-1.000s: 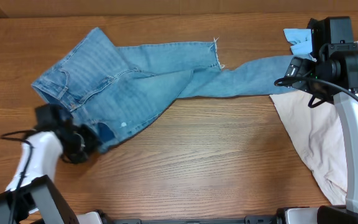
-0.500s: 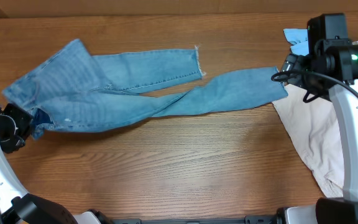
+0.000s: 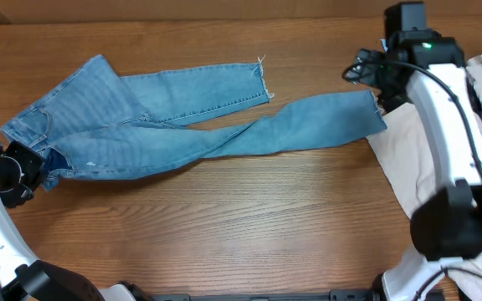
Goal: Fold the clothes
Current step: 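Grasp a jeans leg hem with the right gripper near the pile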
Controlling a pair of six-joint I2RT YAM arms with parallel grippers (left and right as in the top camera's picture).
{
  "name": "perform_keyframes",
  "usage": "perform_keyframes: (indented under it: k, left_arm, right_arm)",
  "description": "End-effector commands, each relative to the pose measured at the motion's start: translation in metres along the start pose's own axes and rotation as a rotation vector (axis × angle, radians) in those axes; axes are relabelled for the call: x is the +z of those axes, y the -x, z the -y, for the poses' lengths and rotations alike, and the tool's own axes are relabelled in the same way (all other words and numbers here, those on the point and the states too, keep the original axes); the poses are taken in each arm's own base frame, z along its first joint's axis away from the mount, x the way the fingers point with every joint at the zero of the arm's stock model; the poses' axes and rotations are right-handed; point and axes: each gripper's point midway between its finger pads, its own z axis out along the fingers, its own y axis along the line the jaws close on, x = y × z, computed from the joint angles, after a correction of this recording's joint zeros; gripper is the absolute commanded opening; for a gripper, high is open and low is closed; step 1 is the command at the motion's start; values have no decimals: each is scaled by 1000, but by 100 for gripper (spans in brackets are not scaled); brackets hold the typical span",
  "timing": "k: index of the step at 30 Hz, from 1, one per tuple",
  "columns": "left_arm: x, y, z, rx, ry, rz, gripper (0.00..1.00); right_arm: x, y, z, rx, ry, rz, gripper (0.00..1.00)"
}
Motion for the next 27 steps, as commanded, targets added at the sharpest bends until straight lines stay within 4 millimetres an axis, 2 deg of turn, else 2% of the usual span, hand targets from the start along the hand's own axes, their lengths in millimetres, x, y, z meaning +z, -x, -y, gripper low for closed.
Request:
perform_keyframes:
  k: [1, 7, 12, 17, 19, 21, 22, 23, 24, 27]
  left_arm:
    - [-8, 8, 2, 27, -3, 37, 6]
    - [-8, 8, 2, 37, -2, 37, 7]
    - [-8, 9, 2, 40, -4, 42, 7]
    - [-8, 9, 3, 40, -4, 41, 8]
    - [-8, 8, 3, 47, -4, 40, 8]
    - [-8, 8, 2, 47, -3, 39, 8]
    - [-8, 8, 2, 47, -3, 39, 8]
    - [-8, 9, 2, 47, -3, 41, 8]
    - [-8, 10, 3, 49, -4, 45, 8]
    - [-9, 20, 2, 86, 6, 90, 4]
  right_arm:
    - [41, 10, -9, 1, 7, 2, 100]
    - [108, 0, -5, 43, -25, -60, 100]
    - [146, -15, -7, 42, -27, -118, 100]
    - [174, -26, -6, 46, -39, -146, 97]
    - [179, -28, -6, 54, -43, -150, 86]
    - [180, -28, -6, 60, -43, -148, 36]
    - [180, -27, -6, 59, -43, -147, 25]
    - [176, -26, -3, 59, -57, -152, 7]
    - [172, -23, -2, 61, -64, -150, 4]
    - [148, 0, 2, 71, -80, -121, 4]
